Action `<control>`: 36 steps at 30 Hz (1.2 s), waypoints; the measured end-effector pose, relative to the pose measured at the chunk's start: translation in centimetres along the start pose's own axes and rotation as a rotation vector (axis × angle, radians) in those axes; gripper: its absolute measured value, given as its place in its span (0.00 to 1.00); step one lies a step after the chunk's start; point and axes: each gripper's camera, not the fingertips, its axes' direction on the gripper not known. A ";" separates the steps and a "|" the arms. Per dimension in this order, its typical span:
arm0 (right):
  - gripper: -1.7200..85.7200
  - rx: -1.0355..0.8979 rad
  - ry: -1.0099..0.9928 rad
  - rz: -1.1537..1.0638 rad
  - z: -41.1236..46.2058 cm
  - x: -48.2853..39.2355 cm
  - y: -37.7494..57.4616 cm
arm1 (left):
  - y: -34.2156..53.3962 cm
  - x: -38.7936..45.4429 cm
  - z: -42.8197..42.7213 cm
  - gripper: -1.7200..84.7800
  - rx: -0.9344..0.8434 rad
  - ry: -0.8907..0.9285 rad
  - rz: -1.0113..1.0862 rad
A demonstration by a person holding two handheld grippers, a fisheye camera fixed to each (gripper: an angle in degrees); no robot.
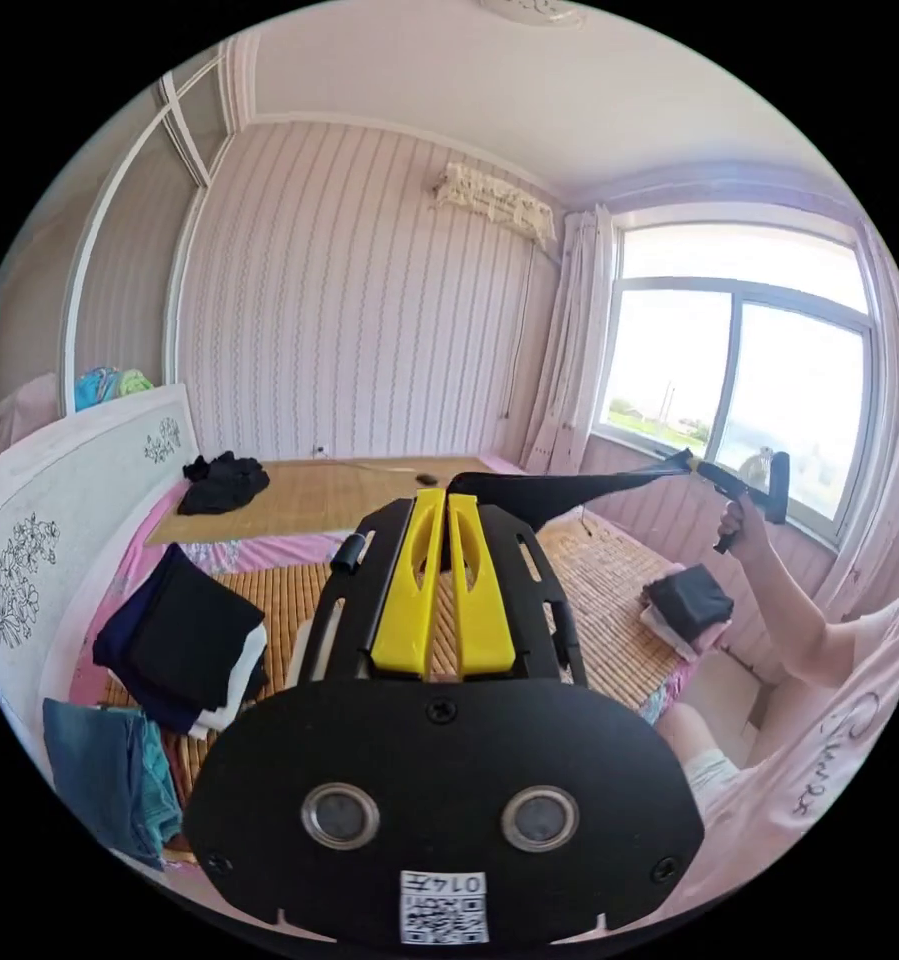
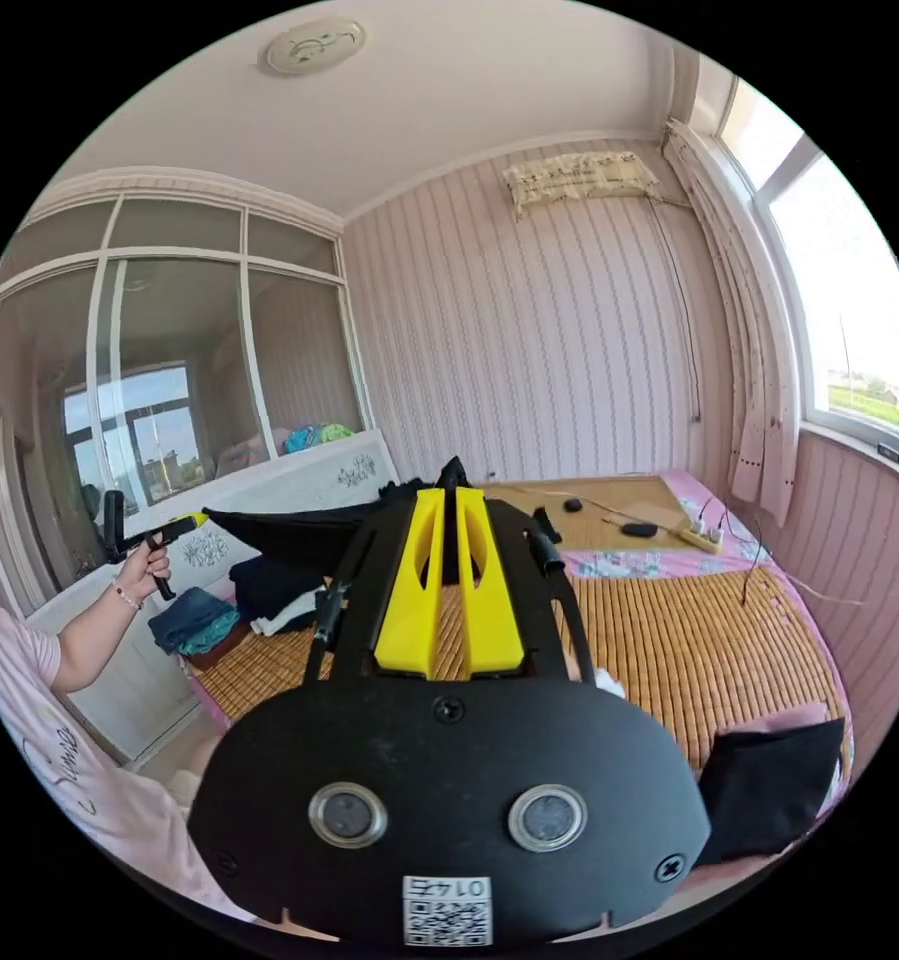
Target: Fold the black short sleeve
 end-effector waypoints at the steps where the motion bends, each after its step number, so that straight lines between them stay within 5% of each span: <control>1: 0.02 -0.085 0.013 0.028 1.4 0.9 2.5 | 2.3 -0.6 2.0 0.01 -0.082 0.002 -0.002; 7: 0.02 -0.508 0.078 0.296 10.2 5.5 16.2 | 15.4 -3.3 13.1 0.01 -0.496 0.049 -0.184; 15: 0.02 -0.906 0.120 0.381 14.7 6.3 26.3 | 24.4 -3.9 19.9 0.01 -0.888 0.030 -0.136; 29: 0.14 -0.971 0.224 0.380 16.5 4.3 26.5 | 24.8 -5.8 19.4 0.07 -0.970 0.166 -0.076; 36: 0.08 -1.082 0.277 0.365 21.5 3.4 26.4 | 25.7 -6.9 23.8 0.10 -1.004 0.112 -0.185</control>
